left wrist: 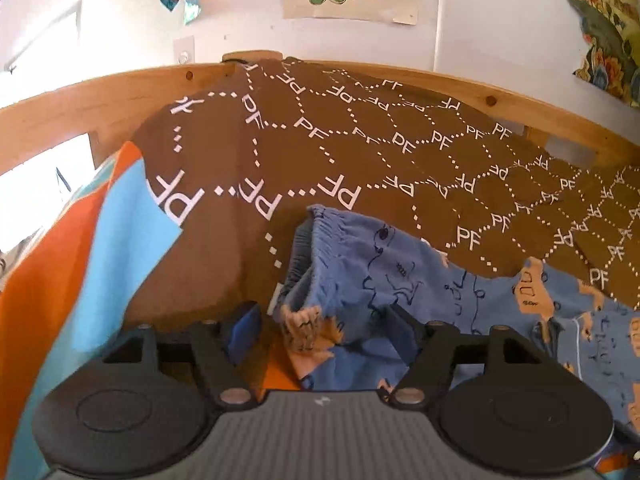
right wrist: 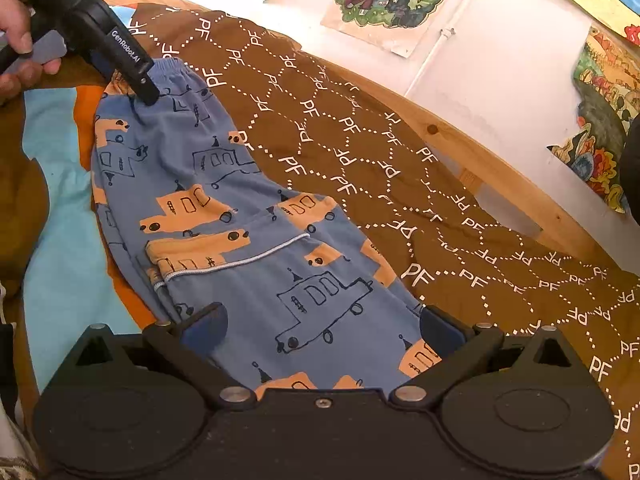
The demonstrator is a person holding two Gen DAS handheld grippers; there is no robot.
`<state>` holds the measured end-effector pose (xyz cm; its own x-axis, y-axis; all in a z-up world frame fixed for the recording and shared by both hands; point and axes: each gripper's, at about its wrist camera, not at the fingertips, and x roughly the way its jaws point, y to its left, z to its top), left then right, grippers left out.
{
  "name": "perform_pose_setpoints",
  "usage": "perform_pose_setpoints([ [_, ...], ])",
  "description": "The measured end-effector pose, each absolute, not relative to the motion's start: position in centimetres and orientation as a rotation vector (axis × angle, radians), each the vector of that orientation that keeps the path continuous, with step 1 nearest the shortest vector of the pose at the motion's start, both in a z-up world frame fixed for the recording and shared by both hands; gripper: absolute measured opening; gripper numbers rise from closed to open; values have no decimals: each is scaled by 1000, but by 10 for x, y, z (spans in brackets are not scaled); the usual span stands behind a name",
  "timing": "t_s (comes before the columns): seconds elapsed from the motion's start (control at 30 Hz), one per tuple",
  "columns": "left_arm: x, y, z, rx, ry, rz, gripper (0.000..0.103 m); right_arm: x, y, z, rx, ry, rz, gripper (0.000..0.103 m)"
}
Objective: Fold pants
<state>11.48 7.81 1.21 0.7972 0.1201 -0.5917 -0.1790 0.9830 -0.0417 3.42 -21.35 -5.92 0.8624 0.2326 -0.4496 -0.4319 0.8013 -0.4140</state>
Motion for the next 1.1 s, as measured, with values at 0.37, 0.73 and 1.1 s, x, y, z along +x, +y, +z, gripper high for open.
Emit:
perform_pose_setpoints([
  [0.37,97,119,6,-522,580,148,63,35,-213,-61,-534,397,365,102],
  [0.73,107,112,4,-500,609,252,21,35,-214,-62,-531,401,363,102],
  [1.1,101,64,40,-277,525,184,16,35,-216,-56,-528,393,345,102],
])
